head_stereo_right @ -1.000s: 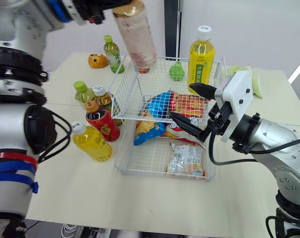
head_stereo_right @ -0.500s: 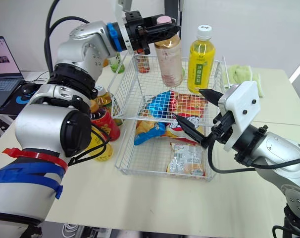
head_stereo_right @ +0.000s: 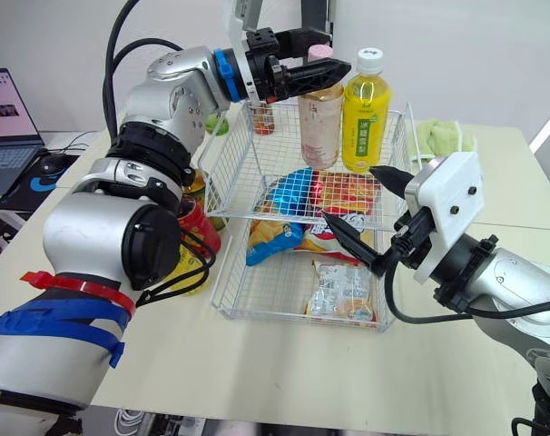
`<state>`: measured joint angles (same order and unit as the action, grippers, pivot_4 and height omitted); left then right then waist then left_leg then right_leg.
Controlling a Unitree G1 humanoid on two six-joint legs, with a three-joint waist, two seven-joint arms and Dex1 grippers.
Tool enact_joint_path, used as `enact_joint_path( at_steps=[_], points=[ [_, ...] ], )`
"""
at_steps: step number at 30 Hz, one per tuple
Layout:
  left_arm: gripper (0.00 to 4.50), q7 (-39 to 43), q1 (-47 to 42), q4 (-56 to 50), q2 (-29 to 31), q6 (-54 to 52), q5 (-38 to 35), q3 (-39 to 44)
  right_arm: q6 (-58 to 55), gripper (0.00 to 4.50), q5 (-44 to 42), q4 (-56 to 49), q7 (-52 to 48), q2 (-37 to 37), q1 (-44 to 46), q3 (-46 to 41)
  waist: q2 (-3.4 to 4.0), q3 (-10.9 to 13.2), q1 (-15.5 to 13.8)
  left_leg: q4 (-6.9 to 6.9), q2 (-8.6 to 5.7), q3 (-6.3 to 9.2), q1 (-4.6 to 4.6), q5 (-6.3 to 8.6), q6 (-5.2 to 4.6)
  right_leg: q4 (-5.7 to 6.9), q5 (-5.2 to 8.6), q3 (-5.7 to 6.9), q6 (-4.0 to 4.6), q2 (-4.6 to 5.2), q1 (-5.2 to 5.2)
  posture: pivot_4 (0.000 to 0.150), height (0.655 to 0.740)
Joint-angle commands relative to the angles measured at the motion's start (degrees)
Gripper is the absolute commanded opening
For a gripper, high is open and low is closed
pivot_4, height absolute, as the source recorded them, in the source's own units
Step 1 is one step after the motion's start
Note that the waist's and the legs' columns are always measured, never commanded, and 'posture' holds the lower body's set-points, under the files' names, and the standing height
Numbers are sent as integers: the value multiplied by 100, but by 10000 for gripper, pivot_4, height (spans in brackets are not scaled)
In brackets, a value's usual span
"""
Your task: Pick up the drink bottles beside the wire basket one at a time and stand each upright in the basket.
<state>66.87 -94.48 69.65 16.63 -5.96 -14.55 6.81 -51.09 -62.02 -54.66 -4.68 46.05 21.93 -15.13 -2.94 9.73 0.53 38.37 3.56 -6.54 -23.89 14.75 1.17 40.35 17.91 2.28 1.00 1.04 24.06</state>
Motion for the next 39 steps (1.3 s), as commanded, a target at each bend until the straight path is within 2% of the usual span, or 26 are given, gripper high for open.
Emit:
enact_joint_path(
  at_steps=[1, 7, 11, 16, 20, 25, 30, 35, 39],
  points=[
    [44693, 90, -241, -340, 370, -201, -148, 245, 229, 45000, 20, 70, -142, 61, 118, 25, 0, 0, 22, 4, 1, 0, 0, 0, 0, 5, 0, -1, 0, -1, 0, 1500, 7400],
    [44693, -64, 131, -1157, 1208, -753, -341, 532, 464, 45000, 188, 504, -754, 41, 428, 342, 4, 2, 130, 35, 4, 6, 2, 0, 0, 42, 1, -5, -1, -2, 2, 1500, 7400],
    [44693, -595, 860, -2029, 2168, -1036, -425, 936, 657, 45000, 337, 982, -1434, -53, 805, 699, 15, -2, 204, 48, 4, 1, 14, 0, 0, 65, 1, -19, -1, -2, 1, 1500, 7400],
    [44693, -1485, 2533, -3956, 3031, -1908, -797, 1748, 981, 45000, 746, 1686, -2330, -307, 1306, 1212, 14, -2, 206, 56, 13, 11, 13, -7, 8, 77, 0, -12, 0, -6, 1, 1500, 7400],
    [44693, -2133, 4758, -5860, 3302, -2552, -1084, 2928, 1298, 45000, 1194, 2324, -3027, -659, 1726, 1659, 11, -5, 147, 58, 10, 10, 12, -6, 8, 73, 0, -12, 0, 2, -1, 1500, 7400],
    [44693, -2377, 7484, -7694, 2854, -3179, -1696, 4707, 1621, 45000, 1611, 2918, -3758, -984, 2031, 1974, 1, -11, 135, 57, 12, 14, 10, -5, 7, 74, -1, -6, 1, 5, -1, 1500, 7400],
    [44693, -2512, 9864, -9221, 1585, -3307, -2463, 5863, 1824, 45000, 1885, 3319, -4233, -1279, 2239, 2090, -9, -21, 115, 55, 10, 20, 25, -4, 5, 66, -2, 2, 4, 11, -27, 1500, 7400],
    [44693, -2932, 11325, -10240, 410, -3076, -3156, 6187, 1890, 45000, 2009, 3536, -4499, -1496, 2331, 2076, -36, -38, 68, 46, 11, 32, 99, 16, -27, 54, -2, 14, 4, 13, -106, 1500, 7400],
    [44693, -3220, 11927, -10590, 54, -2821, -3517, 6124, 1898, 45000, 2094, 3582, -4668, -1569, 2274, 2085, -30, -35, 86, 45, 10, 35, 143, 19, -32, 54, -3, 15, 8, 14, -151, 1500, 7400]
  ],
)
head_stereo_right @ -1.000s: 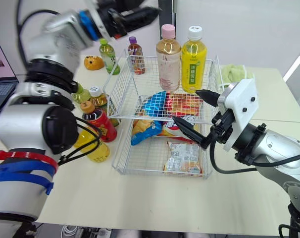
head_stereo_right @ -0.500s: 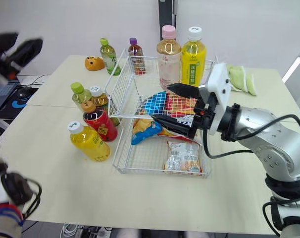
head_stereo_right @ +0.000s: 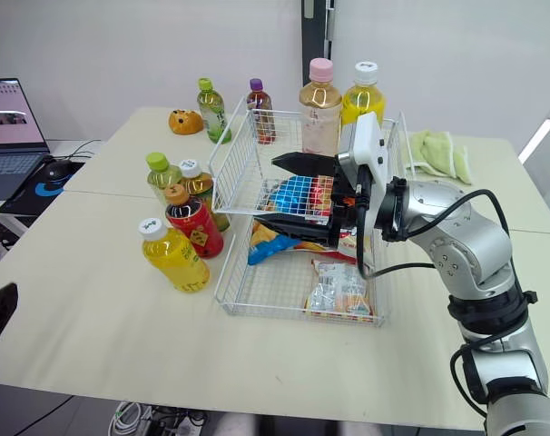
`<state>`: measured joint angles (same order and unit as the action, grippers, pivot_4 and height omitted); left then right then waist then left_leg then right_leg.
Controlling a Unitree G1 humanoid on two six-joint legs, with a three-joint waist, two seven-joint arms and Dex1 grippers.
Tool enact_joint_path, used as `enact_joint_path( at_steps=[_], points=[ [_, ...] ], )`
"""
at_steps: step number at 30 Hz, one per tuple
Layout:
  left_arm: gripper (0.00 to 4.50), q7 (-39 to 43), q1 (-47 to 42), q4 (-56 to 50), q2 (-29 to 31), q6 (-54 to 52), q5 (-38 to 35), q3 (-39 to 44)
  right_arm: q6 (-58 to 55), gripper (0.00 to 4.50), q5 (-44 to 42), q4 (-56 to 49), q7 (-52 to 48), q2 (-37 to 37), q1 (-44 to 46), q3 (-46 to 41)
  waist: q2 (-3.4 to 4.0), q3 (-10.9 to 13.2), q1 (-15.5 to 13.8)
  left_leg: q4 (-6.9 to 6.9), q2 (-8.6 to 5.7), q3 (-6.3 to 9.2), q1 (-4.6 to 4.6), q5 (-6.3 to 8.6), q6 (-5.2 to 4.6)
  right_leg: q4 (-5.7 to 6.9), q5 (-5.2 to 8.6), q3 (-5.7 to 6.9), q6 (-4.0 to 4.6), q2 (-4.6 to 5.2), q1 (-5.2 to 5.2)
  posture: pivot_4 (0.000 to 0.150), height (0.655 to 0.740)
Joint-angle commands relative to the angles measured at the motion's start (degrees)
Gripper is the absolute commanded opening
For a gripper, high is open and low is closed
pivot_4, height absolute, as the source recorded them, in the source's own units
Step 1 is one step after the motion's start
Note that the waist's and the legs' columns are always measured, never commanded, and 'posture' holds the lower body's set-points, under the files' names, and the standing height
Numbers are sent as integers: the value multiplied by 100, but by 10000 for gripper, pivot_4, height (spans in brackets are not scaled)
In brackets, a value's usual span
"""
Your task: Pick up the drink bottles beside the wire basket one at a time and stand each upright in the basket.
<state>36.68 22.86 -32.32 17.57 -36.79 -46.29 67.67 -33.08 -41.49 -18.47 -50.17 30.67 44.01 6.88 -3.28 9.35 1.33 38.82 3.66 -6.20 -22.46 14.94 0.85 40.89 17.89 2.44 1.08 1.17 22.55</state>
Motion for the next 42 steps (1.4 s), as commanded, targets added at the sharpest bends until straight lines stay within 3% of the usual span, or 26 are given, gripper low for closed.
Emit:
enact_joint_path(
  at_steps=[1, 4, 9, 15, 21, 32, 35, 42],
  points=[
    [44693, -268, 267, -428, -45, 309, -428, 6, 92, 45000, 52, -26, -139, -39, 70, -120, 9, 5, 17, -2, 0, -1, 16, 0, 0, 0, 2, 0, 3, 0, -14, 1500, 7400],
    [44693, -429, 420, -520, 31, 420, -578, -160, 77, 45000, 85, -30, -147, -81, 93, -143, 12, 5, 64, -3, 0, -10, 36, 4, -4, -5, 2, -10, 3, 0, -28, 1500, 7400],
    [44693, -799, -153, -209, 779, 416, -599, -745, 45, 45000, 151, -173, -30, -80, 39, -224, 12, 5, 38, -14, 1, -9, 43, 5, -4, -3, 6, -13, 9, -8, -26, 1500, 7400],
    [44693, -1003, -1513, 703, 1858, 429, -124, -1902, -5, 45000, 224, -381, 170, -13, -171, -351, 15, 6, -13, -17, -1, -11, 39, 5, -4, -11, 5, -10, 9, -4, -29, 1500, 7400],
    [44693, -673, -3083, 2078, 2433, 793, 651, -3263, -219, 45000, 159, -799, 538, 53, -346, -479, 16, 7, 4, -57, -5, -17, 44, 3, -1, -26, 5, -10, 8, -2, -23, 1500, 7400],
    [44693, -93, -5383, 4640, 2497, 1804, 1876, -4611, -671, 45000, 43, -1349, 1112, 198, -568, -744, 20, 10, 29, -95, -2, -23, -16, -12, 32, -99, 4, 0, 5, -6, 16, 1500, 7400],
    [44693, 23, -5753, 5194, 2386, 2068, 2104, -4804, -734, 45000, 50, -1402, 1158, 232, -567, -770, 20, 10, 15, -89, -2, -28, -55, -15, 35, -90, 3, -2, 5, -6, 63, 1500, 7400],
    [44693, 132, -6252, 6093, 2191, 2780, 2452, -4984, -835, 45000, -31, -1514, 1282, 248, -557, -798, 20, 10, 29, -90, -1, -29, -54, -15, 35, -89, 3, -2, 5, -6, 65, 1500, 7400]
  ],
)
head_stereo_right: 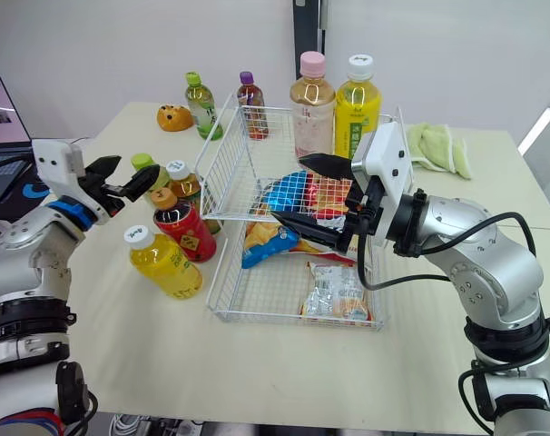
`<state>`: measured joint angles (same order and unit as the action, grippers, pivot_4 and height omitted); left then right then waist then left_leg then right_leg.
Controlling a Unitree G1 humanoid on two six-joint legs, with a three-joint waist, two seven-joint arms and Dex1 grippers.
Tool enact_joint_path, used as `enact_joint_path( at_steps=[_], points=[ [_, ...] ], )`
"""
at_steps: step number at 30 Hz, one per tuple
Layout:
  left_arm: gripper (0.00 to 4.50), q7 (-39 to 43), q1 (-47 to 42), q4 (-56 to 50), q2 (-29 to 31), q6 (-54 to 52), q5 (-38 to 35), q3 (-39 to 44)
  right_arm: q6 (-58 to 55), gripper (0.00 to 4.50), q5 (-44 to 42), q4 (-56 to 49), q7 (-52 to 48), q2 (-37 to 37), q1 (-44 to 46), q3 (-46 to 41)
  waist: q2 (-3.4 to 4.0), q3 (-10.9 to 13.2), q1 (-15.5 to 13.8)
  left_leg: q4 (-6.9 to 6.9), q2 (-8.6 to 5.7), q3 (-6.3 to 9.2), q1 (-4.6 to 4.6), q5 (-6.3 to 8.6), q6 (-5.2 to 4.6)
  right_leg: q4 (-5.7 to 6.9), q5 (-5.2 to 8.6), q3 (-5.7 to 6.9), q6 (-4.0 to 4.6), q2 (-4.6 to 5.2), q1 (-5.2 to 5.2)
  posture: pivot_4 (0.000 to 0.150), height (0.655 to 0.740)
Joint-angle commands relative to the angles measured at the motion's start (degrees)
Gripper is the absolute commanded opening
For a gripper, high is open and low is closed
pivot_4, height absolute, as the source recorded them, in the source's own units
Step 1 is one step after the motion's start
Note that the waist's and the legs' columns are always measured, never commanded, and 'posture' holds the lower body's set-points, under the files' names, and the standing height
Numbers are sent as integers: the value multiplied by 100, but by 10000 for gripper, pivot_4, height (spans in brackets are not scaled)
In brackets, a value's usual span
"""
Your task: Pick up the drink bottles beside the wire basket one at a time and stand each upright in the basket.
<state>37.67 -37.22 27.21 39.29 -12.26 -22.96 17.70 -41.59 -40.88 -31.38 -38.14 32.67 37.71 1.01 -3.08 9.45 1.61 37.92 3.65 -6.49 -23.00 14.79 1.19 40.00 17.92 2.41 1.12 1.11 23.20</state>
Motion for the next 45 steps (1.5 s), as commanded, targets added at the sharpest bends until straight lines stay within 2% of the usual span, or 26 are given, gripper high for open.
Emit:
enact_joint_path(
  at_steps=[1, 8, 9, 11, 19, 25, 30, 36, 40, 45],
  points=[
    [44693, 19, -320, 252, 4, 408, 165, 9, 9, 45000, -94, -229, 93, 51, 73, -214, 0, 0, 1, 0, 0, 0, 0, 0, 0, 0, 0, 0, 0, 0, 0, 1500, 7400],
    [44693, 92, -713, 961, -43, 785, 325, 1, -18, 45000, -135, -265, 185, 102, 74, -249, 0, 0, -6, 1, -1, -1, 0, 0, 0, 0, 0, 0, 0, 0, 0, 1500, 7400],
    [43015, 124, -756, 1042, -46, 814, 341, -14, -18, 45000, -134, -256, 184, 114, 77, -252, 0, 0, -4, 1, 0, -1, 0, 0, 0, 0, 0, 0, 0, 0, 0, 1500, 7400],
    [38874, 112, -805, 1178, -41, 834, 404, -53, -19, 45000, -145, -253, 191, 131, 81, -260, 0, 0, -4, 1, 0, -1, 0, 0, 0, 1, 0, 0, 0, 0, 0, 1500, 7400],
    [14045, 286, -922, 1466, -128, 1073, 402, -39, 13, 45000, -108, -261, 252, 123, 46, -225, -1, -1, -3, 3, 0, -2, 1, -1, 0, 3, 0, 0, 0, 0, 0, 1500, 7400],
    [13635, 363, -797, 1117, -29, 838, 229, 117, 29, 45000, -98, -214, 202, 139, 132, -211, -1, -1, -2, 4, 0, -1, 1, -1, 0, 5, 0, 0, 0, 0, 0, 1500, 7400],
    [13635, 838, -775, 402, 589, 89, -120, 312, 72, 45000, -81, -183, 148, 174, 113, -225, -2, 1, 26, 3, 2, -2, -1, -1, 1, 5, 0, 0, 0, -1, 5, 1500, 7400],
    [13635, 1794, -1225, 14, 1640, -1005, -631, 409, 221, 45000, -8, 0, 54, 147, 196, -200, -9, 6, 5, 5, 1, -1, -8, -1, 1, 0, 0, 2, 0, -2, 8, 1500, 7400],
    [13635, 2309, -1981, 27, 2108, -1632, -827, 231, 335, 45000, 73, 90, 4, 144, 228, -190, -9, 6, -6, 7, -1, 1, -10, -1, 1, 0, 1, 3, -1, -2, 8, 1500, 7400],
    [13635, 2759, -3311, 27, 2108, -2313, -859, -242, 352, 45000, 113, 94, -44, 137, 219, -188, -10, 7, -75, 15, -5, 7, -18, -1, 0, 0, 1, 9, -2, -2, 8, 1500, 7400]
  ],
)
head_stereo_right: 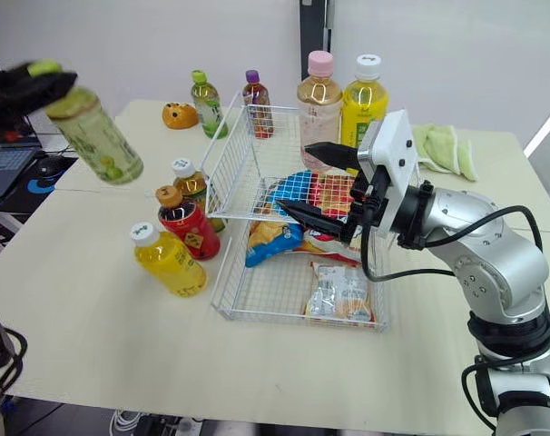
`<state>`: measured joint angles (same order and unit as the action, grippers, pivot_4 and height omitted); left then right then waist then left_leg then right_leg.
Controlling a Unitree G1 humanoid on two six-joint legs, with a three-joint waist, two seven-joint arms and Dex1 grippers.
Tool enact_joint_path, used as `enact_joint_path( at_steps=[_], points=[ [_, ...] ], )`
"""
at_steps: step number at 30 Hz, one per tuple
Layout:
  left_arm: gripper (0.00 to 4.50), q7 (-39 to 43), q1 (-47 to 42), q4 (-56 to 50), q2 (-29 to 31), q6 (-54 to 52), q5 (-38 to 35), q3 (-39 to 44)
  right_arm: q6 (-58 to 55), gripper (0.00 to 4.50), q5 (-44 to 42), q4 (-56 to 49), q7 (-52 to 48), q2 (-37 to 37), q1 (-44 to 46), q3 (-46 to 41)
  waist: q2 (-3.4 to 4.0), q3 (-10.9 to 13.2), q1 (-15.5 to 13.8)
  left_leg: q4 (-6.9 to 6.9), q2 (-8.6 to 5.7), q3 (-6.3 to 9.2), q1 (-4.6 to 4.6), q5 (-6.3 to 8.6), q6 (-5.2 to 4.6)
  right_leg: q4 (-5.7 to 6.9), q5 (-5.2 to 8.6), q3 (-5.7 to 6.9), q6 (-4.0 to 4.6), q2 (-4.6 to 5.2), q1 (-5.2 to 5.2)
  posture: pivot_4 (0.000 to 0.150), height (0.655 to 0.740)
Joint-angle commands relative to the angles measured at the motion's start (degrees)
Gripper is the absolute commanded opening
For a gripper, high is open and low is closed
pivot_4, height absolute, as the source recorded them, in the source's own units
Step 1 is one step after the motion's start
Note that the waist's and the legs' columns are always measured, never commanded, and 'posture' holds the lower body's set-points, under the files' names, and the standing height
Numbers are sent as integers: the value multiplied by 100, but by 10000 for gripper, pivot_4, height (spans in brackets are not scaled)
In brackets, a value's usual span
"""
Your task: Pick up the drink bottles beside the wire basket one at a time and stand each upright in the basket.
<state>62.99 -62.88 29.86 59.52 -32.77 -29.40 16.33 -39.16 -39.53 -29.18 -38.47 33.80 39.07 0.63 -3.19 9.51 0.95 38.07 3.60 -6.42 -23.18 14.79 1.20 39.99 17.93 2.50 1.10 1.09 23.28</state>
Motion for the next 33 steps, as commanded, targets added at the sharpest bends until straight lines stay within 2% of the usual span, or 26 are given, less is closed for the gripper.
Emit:
enact_joint_path(
  at_steps=[1, 6, 13, 18, 24, 33],
  points=[
    [13635, 257, -1001, -195, 23, -361, -198, -182, 97, 45000, -19, -142, 2, 18, 83, -157, 0, 1, -10, 1, -1, 1, -2, 0, 0, 0, 0, 0, 0, 0, 0, 1500, 7400],
    [13635, 467, -2064, 262, -618, -255, 79, -666, -5, 45000, -4, -369, 233, 66, -39, -280, 5, 3, -13, 0, 0, 0, -4, 0, 0, 2, 0, -2, 0, -1, 5, 1500, 7400],
    [13635, 583, -2928, 1098, -1639, 328, 370, -931, -286, 45000, -97, -913, 712, 181, -366, -531, 7, 5, -28, 2, 1, -2, -7, -1, 1, 4, 0, -3, 0, -1, 9, 1500, 7400],
    [13635, 488, -3336, 1897, -2405, 1139, 586, -900, -543, 45000, -205, -1294, 1116, 237, -588, -776, 10, 7, -2, 1, 0, -4, -23, -1, 2, 4, 0, -8, 0, -1, 28, 1500, 7400],
    [13635, 488, -3213, 2552, -2880, 1771, 996, -1081, -828, 45000, -378, -1615, 1528, 306, -737, -981, 28, 18, 63, 3, 0, -5, -22, -3, 2, 11, 0, -9, 0, -2, 30, 1500, 7400],
    [13635, 601, -3017, 3180, -3081, 2313, 1406, -1061, -1107, 45000, -664, -1943, 1903, 423, -870, -1166, 31, 20, 57, 4, -1, -6, -30, -3, 3, 11, 0, -10, 0, -4, 38, 1500, 7400]
  ],
)
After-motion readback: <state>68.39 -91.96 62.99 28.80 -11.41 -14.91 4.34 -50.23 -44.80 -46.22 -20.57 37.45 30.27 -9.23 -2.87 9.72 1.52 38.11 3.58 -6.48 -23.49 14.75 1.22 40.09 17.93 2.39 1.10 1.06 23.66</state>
